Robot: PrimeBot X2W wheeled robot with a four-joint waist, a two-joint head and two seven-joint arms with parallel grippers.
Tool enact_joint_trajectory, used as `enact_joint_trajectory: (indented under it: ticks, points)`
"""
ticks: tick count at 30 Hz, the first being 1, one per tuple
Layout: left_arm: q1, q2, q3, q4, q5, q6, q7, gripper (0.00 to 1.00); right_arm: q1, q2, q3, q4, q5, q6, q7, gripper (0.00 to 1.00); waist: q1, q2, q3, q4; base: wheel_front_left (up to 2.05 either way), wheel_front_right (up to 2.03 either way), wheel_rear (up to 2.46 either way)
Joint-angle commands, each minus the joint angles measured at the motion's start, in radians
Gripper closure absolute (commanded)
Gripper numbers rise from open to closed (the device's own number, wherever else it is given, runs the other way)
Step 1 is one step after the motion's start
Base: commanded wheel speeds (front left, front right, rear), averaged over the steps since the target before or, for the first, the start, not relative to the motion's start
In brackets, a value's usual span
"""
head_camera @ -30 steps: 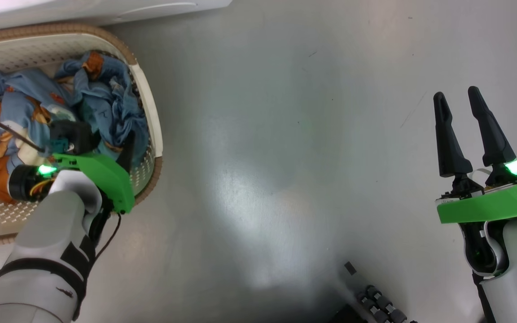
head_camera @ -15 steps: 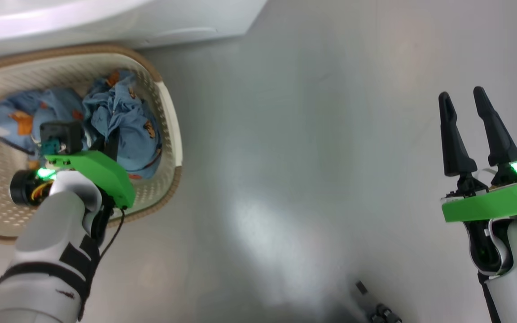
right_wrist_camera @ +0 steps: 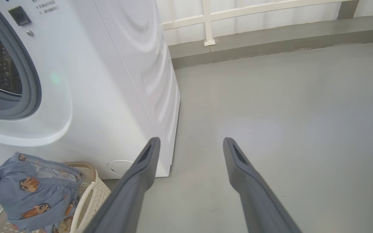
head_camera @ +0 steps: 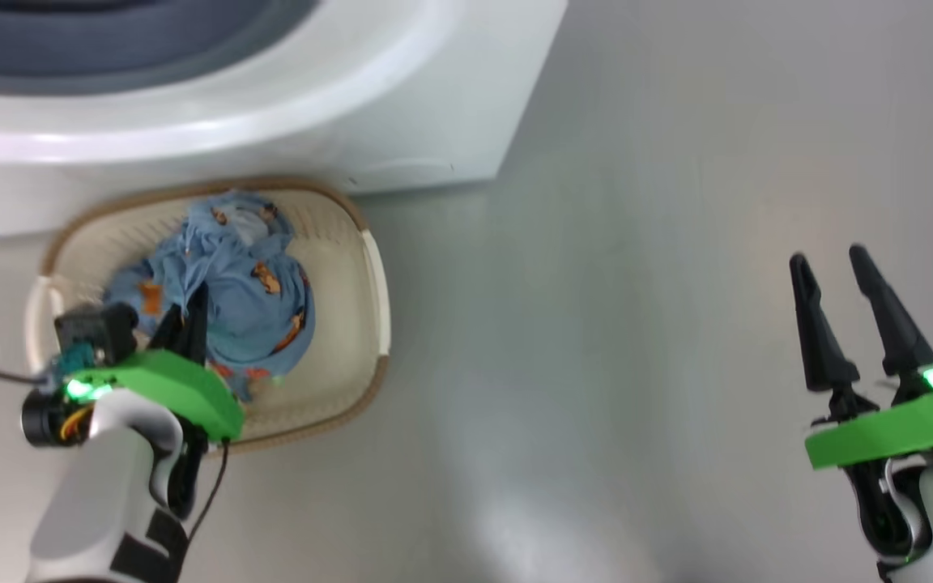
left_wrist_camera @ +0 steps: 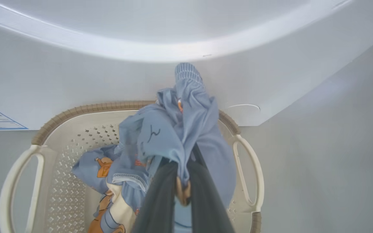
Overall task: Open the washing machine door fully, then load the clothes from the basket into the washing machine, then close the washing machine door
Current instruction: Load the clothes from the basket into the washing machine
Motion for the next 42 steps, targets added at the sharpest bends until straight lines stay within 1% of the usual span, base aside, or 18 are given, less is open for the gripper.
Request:
enact_joint_trajectory:
  ticks: [1, 10, 17, 23, 32, 37, 40, 42]
  points:
    - [0.035, 0.023, 0.039, -0.034, 0.019, 0.001, -0.006, 1.00, 0.040, -0.018, 0.016, -0.015, -0.013, 0.003, -0.005, 0.00, 0.0001, 0.0000, -0.096, 0.051, 0.00, 0.00, 0.00]
    - [0.214, -0.004, 0.173, -0.239, 0.127, -0.007, -0.006, 1.00, 0.141, -0.022, -0.002, -0.003, -0.019, 0.003, -0.005, 0.00, 0.0001, 0.0000, -0.225, 0.074, 0.00, 0.00, 0.00]
    - [0.366, -0.019, 0.218, -0.400, 0.166, -0.008, -0.006, 1.00, 0.221, -0.019, -0.021, -0.001, -0.025, 0.003, -0.005, 0.00, 0.0001, 0.0000, -0.311, 0.074, 0.00, 0.00, 0.00]
    - [0.491, -0.031, 0.251, -0.546, 0.203, -0.008, -0.006, 1.00, 0.286, -0.016, -0.048, -0.008, -0.031, 0.003, -0.005, 0.00, 0.0001, 0.0000, -0.356, 0.080, 0.00, 0.00, 0.00]
    - [0.689, -0.070, 0.343, -0.745, 0.223, -0.004, -0.006, 1.00, 0.338, -0.012, -0.069, -0.014, -0.038, 0.003, -0.005, 0.00, 0.0001, 0.0000, -0.395, 0.071, 0.00, 0.00, 0.00]
    - [0.752, -0.077, 0.340, -0.808, 0.207, 0.008, -0.006, 1.00, 0.349, -0.009, -0.075, -0.020, -0.040, 0.003, -0.005, 0.00, 0.0001, 0.0000, -0.399, 0.074, 0.00, 0.00, 0.00]
    - [0.759, -0.077, 0.321, -0.824, 0.189, 0.024, -0.006, 1.00, 0.353, -0.006, -0.077, -0.024, -0.041, 0.003, -0.005, 0.00, 0.0001, 0.0000, -0.396, 0.079, 0.00, 0.00, 0.00]
    - [0.756, -0.077, 0.315, -0.828, 0.185, 0.027, -0.006, 1.00, 0.354, -0.005, -0.077, -0.025, -0.041, 0.003, -0.005, 0.00, 0.0001, 0.0000, -0.394, 0.080, 0.00, 0.00, 0.00]
